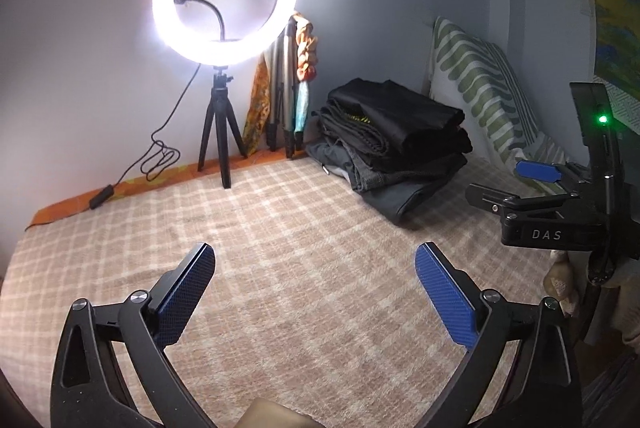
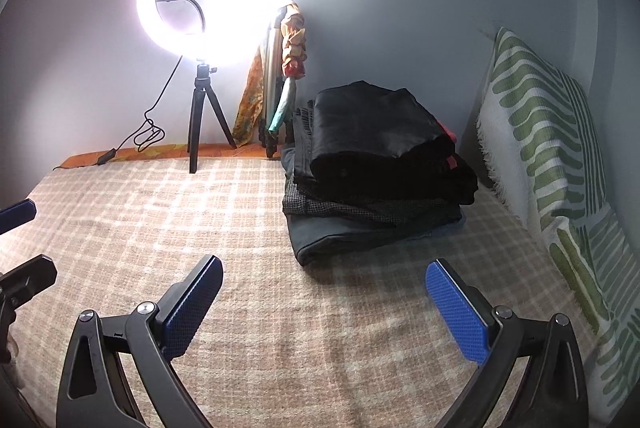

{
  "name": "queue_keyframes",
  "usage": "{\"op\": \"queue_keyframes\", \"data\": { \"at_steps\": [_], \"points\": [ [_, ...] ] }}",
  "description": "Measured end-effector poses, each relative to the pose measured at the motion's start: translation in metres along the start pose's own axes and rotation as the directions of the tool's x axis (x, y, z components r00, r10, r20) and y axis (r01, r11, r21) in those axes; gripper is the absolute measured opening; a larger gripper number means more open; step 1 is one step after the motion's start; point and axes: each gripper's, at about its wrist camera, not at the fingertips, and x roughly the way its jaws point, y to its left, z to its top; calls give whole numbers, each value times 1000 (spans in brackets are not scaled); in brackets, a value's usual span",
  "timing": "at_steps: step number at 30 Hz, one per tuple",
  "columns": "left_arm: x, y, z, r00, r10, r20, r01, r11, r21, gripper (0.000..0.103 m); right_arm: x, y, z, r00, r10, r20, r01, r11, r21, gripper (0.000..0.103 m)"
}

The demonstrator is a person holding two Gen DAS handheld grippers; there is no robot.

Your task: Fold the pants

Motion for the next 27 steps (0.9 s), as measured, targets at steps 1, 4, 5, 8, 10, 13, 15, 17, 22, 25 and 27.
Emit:
{"op": "queue_keyframes", "data": {
  "at_steps": [1,4,5,8,10,13,15,17,22,25,27],
  "points": [
    [-1,0,0,1000,3,3,-3,1000,2,100,0,-1,0,1000,1,0,-1,1000,4,103],
    [-1,-1,1,1000,15,3,-15,1000,14,101,2,-1,1,1000,-3,-1,3,1000,8,103],
    [0,-1,1,1000,16,1,-17,1000,17,101,2,-1,1,1000,-4,-1,4,1000,10,103],
    [1,-4,1,1000,15,-9,-14,999,33,101,2,-2,1,1000,-6,1,6,1000,12,103],
    [1,-4,1,1000,13,-12,-13,999,36,101,2,-2,1,1000,-10,3,10,1000,15,103],
    [2,-5,0,1000,8,-16,-7,999,35,101,3,-3,1,1000,-12,3,12,1000,18,103],
    [2,-5,0,1000,5,-19,-5,999,33,101,4,-4,2,1000,-9,0,9,1000,21,103],
    [2,-5,0,1000,7,-21,-6,999,32,101,5,-4,1,1000,-7,-2,7,1000,22,103],
    [2,-7,0,1000,5,-26,-4,1000,31,101,6,-4,1,1000,-7,-2,7,1000,25,103],
    [1,-7,0,1000,2,-26,-2,999,32,101,6,-4,1,1000,-6,-3,6,1000,25,103],
    [1,-7,0,1000,3,-27,-2,999,32,101,7,-4,1,1000,-4,-5,5,1000,29,103]
  ]
}}
